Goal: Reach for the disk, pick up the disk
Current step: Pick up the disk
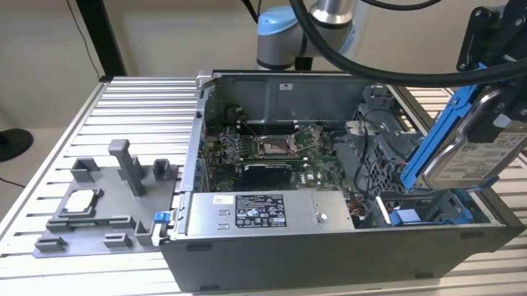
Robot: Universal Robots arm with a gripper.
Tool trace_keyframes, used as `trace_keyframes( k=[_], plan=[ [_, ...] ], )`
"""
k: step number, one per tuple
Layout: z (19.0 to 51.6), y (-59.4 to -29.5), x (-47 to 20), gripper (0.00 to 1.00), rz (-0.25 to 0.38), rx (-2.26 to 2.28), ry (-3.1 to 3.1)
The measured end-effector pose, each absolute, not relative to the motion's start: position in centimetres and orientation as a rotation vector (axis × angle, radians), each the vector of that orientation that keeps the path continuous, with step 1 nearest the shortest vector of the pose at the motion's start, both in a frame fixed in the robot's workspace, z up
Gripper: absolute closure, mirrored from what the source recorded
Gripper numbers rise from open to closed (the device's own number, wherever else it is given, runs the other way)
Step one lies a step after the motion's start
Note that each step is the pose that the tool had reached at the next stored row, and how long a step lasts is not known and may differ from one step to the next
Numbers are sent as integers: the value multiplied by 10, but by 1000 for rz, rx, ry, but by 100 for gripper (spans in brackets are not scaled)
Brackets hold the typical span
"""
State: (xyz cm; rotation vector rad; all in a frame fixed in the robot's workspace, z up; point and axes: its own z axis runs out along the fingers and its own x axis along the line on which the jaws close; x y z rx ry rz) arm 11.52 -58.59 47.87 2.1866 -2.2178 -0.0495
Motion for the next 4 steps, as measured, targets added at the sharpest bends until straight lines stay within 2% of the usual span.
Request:
trace_keyframes(
  k=[4],
  plan=[
    [479, -586, 115, 100, -50, 2188, -2216]
  ],
)
